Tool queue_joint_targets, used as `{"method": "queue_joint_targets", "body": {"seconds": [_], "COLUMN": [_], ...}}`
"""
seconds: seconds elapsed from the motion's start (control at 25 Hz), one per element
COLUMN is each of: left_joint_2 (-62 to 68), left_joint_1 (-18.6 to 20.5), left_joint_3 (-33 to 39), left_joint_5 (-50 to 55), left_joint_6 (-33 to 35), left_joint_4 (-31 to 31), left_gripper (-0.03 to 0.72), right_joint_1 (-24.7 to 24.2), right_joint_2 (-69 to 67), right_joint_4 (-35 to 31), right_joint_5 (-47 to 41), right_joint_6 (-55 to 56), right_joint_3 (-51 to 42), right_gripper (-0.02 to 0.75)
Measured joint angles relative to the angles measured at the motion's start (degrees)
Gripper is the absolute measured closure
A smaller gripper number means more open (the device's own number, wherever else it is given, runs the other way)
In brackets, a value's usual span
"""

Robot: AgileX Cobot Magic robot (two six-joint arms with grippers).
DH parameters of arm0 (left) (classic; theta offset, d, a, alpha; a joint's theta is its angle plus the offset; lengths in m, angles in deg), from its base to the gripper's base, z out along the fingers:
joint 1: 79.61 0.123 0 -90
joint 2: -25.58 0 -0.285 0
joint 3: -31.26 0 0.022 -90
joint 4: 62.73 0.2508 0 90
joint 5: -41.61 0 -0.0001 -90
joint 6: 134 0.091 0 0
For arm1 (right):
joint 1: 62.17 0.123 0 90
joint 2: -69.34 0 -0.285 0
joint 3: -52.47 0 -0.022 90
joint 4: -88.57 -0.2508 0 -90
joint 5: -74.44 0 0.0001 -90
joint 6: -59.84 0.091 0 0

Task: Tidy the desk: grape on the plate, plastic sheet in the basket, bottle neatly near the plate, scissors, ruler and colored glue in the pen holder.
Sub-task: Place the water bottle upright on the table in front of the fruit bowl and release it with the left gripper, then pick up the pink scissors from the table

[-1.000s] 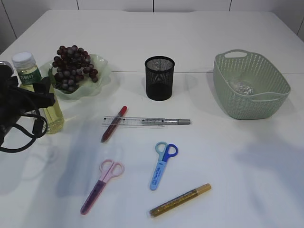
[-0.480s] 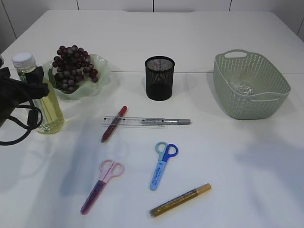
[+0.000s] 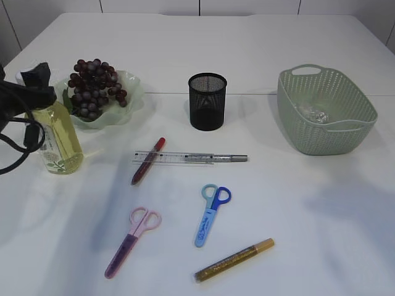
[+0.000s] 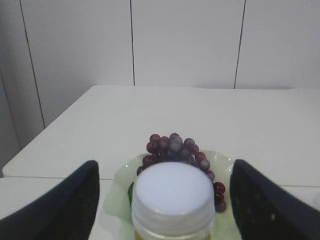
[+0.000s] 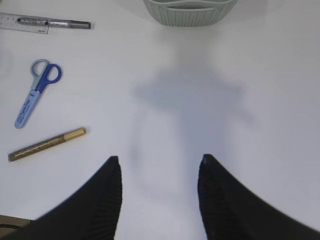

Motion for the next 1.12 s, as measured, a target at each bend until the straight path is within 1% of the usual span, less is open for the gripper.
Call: {"method": "queue_joint_targets", "body": {"seconds": [0.24, 0.48, 0.76, 0.92, 1.0, 1.12], "left_joint_2": [-5.4, -13.5, -26.3, -34.1, -38.4, -44.2], "left_joint_1": [0.0, 0.0, 0.0, 0.0, 0.0, 0.0], "left_joint_3": [0.0, 0.0, 0.0, 0.0, -0.6, -3.5], "left_joint_5": [4.7, 16.2, 27.8, 40.0, 48.9, 62.1], "left_joint_6": [0.0, 0.0, 0.3, 0.6, 0.7, 0.7], "left_joint_4": [0.1, 0.1, 0.2, 4.1, 6.8, 10.2], "left_gripper": [0.098, 0.098, 0.105, 0.107, 0.119, 0.143], "right_joint_1": [0.0, 0.0, 0.0, 0.0, 0.0, 0.0], "right_joint_2": [0.0, 0.0, 0.0, 0.0, 0.0, 0.0], "right_joint_4": [0.0, 0.0, 0.0, -1.7, -2.3, -2.6], "right_joint_5": [0.0, 0.0, 0.0, 0.0, 0.0, 0.0], "right_joint_6": [0.0, 0.0, 0.0, 0.0, 0.0, 0.1], "right_joint_3": [0.0, 0.0, 0.0, 0.0, 0.0, 0.0], "right_gripper": [0.339, 0.339, 0.339, 0.339, 0.339, 0.339]}}
